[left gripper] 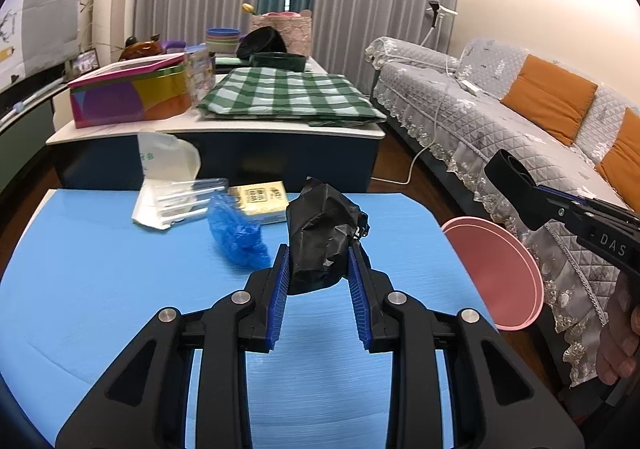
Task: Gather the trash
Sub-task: 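Carry the black bag and black band in both tools over the pink bin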
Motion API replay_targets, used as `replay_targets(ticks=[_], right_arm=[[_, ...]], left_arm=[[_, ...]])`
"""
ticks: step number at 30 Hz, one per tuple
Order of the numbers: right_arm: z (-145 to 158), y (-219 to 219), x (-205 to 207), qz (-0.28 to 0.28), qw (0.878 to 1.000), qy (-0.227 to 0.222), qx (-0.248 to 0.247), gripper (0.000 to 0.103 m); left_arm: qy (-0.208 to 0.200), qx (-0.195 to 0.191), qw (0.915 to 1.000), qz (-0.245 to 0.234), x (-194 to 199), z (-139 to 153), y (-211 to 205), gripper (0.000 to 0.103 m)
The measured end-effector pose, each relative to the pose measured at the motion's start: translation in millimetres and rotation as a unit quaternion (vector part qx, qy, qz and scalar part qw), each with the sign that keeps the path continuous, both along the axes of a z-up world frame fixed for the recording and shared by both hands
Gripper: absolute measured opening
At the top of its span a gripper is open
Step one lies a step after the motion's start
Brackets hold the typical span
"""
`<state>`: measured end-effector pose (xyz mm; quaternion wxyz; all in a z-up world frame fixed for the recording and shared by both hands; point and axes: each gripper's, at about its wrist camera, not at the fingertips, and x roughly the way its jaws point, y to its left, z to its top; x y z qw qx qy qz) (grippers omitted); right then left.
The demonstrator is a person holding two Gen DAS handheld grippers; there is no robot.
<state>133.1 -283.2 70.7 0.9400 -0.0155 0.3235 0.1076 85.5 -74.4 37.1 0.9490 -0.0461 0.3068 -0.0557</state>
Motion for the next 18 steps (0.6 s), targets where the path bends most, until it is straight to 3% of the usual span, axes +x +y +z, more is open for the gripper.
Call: replay_targets(ticks=[18], right_arm=[[6,-63,-16,-0.051,0.999,-0.008,0.014,0.014]], left_arm=[[-0.020,-0.004,0.9984,-0.053,-3,6,-55,0.028]])
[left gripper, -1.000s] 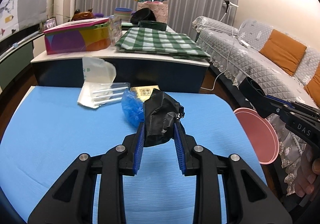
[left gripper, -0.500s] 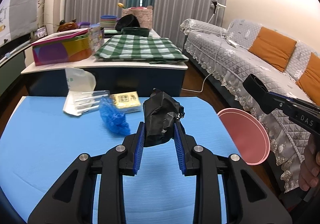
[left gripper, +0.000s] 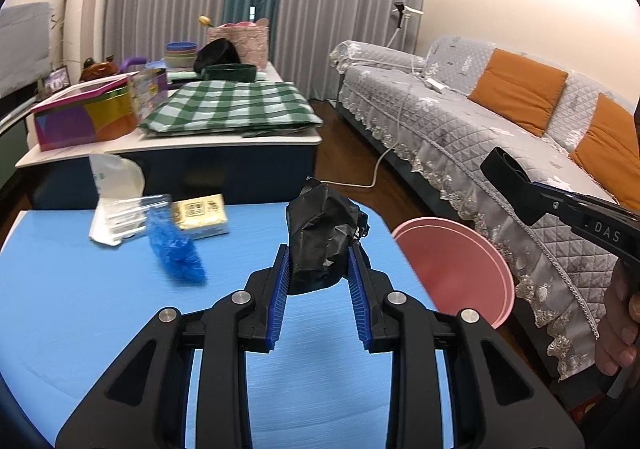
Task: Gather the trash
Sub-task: 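Carry the black bag and black band in both tools over the pink bin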
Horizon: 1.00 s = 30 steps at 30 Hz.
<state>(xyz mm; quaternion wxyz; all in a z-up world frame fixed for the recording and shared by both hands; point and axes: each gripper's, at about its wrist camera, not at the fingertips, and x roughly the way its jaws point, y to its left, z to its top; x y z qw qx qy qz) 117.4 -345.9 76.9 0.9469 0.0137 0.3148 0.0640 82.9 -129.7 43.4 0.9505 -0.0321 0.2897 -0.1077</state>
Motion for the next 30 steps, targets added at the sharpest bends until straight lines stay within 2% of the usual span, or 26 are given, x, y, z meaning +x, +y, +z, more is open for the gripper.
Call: replay_targets(ticks=[10,18,30], right_arm=[[6,-34,-6,-0.034,0.999,-0.006,0.013,0.014],[11,-70,-2,-0.083,0.996,-0.004,0.023,0.014],[14,-91,8,-0.116,0.993,-0.011,0.013,0.014]], left_arm=[[0.003,-0.007,0.9995,-0.032,2,2,-31,0.028],[0.005,-0.007,0.9981,-0.061,11,6,-64,0.028],[0.009,-0.003,0.9957,-0.092,34,0,-106,0.028]])
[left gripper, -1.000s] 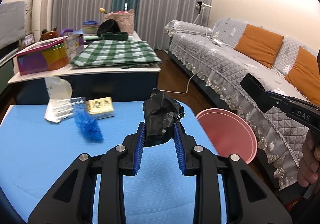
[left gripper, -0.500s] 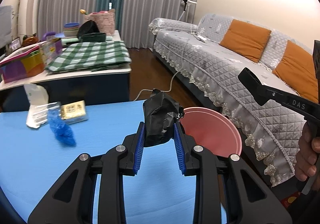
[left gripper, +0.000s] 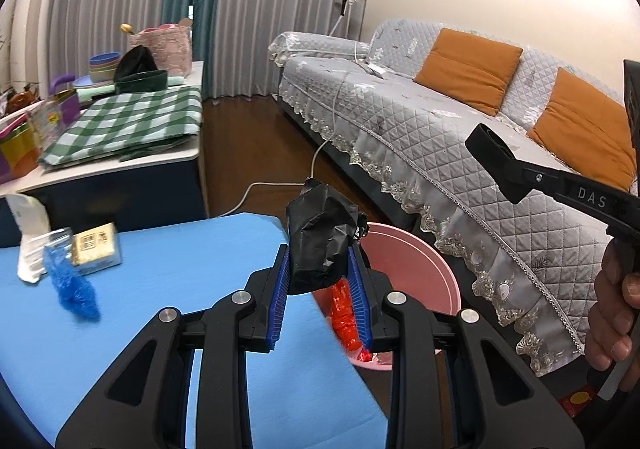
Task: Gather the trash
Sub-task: 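Carry the black bag and black band in both tools over the pink bin, then open both tools to drop the black bag and band into the bin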
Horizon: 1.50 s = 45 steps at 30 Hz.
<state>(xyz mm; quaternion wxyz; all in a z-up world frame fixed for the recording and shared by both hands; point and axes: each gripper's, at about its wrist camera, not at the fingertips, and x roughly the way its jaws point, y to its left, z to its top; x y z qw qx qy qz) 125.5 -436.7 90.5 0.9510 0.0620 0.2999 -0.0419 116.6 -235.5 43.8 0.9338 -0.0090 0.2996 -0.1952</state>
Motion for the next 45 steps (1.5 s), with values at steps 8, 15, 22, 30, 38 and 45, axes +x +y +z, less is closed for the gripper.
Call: replay_targets(ticks=[8,15,22,30,38,45], right_arm=[[-4,-13,10,-0.018,1.000,0.004,0.003,0.014],[-8,-20,19,-0.025,1.000,0.007,0.013,0.014],[-10,-24,23,-0.027,0.999,0.008,0.019,0.015],[-12,-28,24,-0.030,0.999,0.012,0.035,0.040],[-6,-21,22,-0.028,0.999,0.005,0.032,0.048],[5,-6,15,-0.015,0.999,-0.006,0.032,0.048]], left_arm=[[0.012,0.015,0.9997,-0.018,17,-10,-24,0.028],[0.016,0.025,0.9992,-0.028,31,-15,-42,0.028],[0.020,0.032,0.9984,-0.041,38,-19,-57,0.028],[0.039,0.020,0.9975,-0.056,42,-20,-58,0.040],[0.037,0.018,0.9987,-0.029,35,-15,-30,0.040],[0.025,0.016,0.9995,-0.005,22,-3,4,0.038]])
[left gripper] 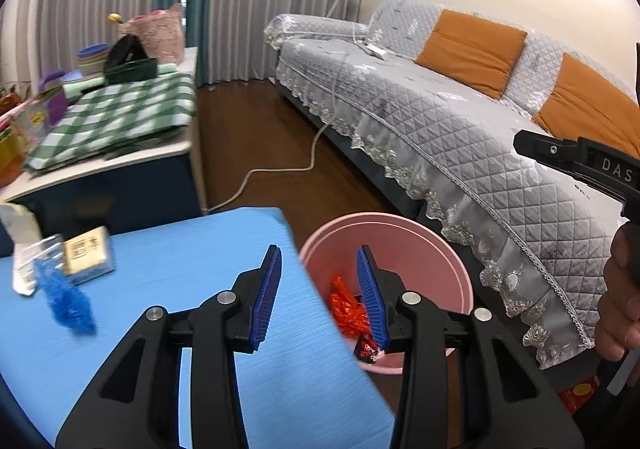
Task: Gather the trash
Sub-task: 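Open both tools to drop the black bag and band into the bin, then move both open tools back toward the blue bag and clear packet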
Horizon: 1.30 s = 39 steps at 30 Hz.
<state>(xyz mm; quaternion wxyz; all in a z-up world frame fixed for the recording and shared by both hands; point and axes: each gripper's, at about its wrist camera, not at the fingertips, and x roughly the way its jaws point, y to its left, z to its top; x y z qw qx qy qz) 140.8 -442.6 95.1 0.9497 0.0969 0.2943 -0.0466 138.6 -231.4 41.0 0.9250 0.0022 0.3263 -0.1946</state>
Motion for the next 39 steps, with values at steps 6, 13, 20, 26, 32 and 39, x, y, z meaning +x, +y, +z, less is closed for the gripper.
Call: replay_targets(ticks=[6,13,20,26,32,39], right_arm=[[12,23,-7,0.022,1.000,-0.016,-0.001,0.048],[29,58,-12,0.050,0.997,-0.051,0.011,0.036],[40,100,-6,0.084,0.994,-0.069,0.030,0.026],[37,142,7,0.116,0.990,-0.062,0.043,0.023],[25,193,25,0.156,0.985,-0.050,0.048,0.023],[-1,248,40,0.207,0.977,-0.028,0.044,0.023]], left_arm=[[-0.015,-0.003,0.9996,0.025,-23,12,42,0.029],[-0.026,0.001,0.9976,0.064,-36,25,104,0.024],[-0.042,0.007,0.9953,0.087,-33,52,172,0.024],[-0.064,0.030,0.9931,0.094,-21,75,227,0.024],[-0.081,0.051,0.9912,0.092,-2,76,274,0.024],[-0.038,0.040,0.9945,0.089,25,21,315,0.023]])
